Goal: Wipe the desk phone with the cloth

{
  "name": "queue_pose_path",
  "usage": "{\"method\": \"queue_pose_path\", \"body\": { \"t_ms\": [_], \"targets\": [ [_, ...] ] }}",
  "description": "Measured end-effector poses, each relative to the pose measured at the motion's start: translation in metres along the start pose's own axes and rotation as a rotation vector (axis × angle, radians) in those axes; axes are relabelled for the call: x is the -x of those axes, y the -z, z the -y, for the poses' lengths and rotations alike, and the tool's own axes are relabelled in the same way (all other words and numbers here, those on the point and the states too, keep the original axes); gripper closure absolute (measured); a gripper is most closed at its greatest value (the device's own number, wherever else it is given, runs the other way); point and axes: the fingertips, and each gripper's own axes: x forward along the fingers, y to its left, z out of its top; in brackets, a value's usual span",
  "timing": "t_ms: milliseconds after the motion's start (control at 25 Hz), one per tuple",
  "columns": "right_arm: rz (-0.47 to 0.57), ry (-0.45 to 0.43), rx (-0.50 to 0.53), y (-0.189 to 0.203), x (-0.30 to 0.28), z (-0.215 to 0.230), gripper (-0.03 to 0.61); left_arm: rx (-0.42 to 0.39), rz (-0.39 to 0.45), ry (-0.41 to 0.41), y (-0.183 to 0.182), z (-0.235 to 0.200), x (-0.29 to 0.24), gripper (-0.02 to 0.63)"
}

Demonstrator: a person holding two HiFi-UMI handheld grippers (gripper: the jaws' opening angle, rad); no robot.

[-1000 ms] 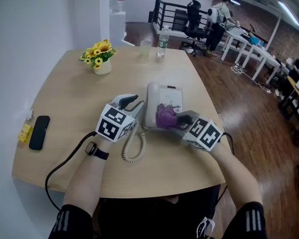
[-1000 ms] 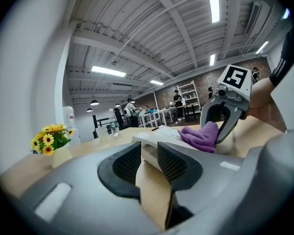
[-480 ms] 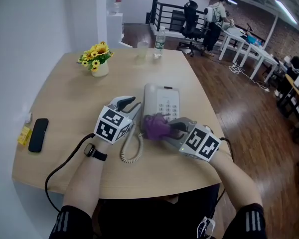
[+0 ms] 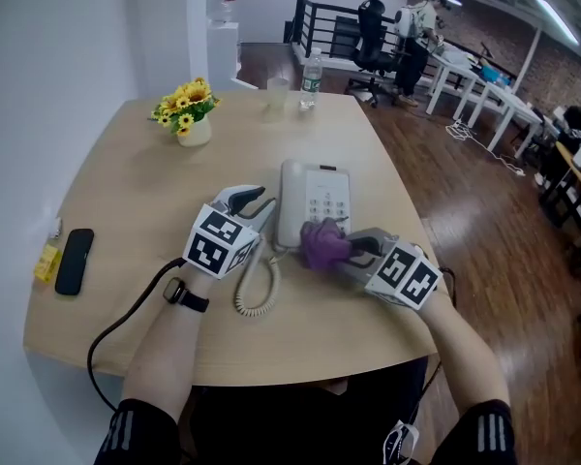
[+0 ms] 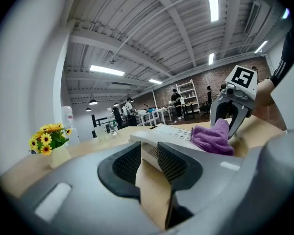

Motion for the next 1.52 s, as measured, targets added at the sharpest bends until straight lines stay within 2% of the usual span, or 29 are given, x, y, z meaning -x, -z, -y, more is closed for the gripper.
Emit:
{"method": "queue_pose_path", "body": {
  "t_ms": [400,560,680,840,960,1120,1360,1440,1520],
  "targets": [
    [-0.047,0.063,-0.054,0.038,0.029,0.015,0.449,0.000,-0.004,-0.003,0.001,-0.001,0.000,0.514],
    [-0.043,0.101,-0.110,0.052,0.045,0.025,0.449,-0.001,-0.005,-0.001,0.001,-0.001,0.000,0.514],
    [0.048,0.142,-0.172,0.044,0.061,0.042,0.449,-0.003,-0.008,-0.002,0.003,-0.001,-0.002,0.514],
    [0.286,0.224,-0.337,0.015,0.086,0.082,0.449,-0.010,-0.010,-0.005,0.004,0.000,-0.002,0.514],
    [0.410,0.286,-0.419,0.002,0.096,0.109,0.448,-0.012,-0.009,-0.003,0.004,0.001,-0.002,0.514],
    [0.502,0.346,-0.493,0.007,0.094,0.136,0.448,-0.013,-0.007,-0.006,0.003,0.001,-0.002,0.514],
    [0.647,0.382,-0.595,0.032,0.081,0.145,0.448,-0.005,-0.011,-0.008,0.007,0.000,-0.003,0.514],
    [0.680,0.382,-0.607,0.036,0.084,0.144,0.448,-0.004,-0.014,-0.011,0.008,-0.002,-0.004,0.514],
    [0.663,0.379,-0.583,0.039,0.083,0.140,0.449,-0.005,-0.020,-0.015,0.010,-0.003,-0.003,0.514]
  ]
}}
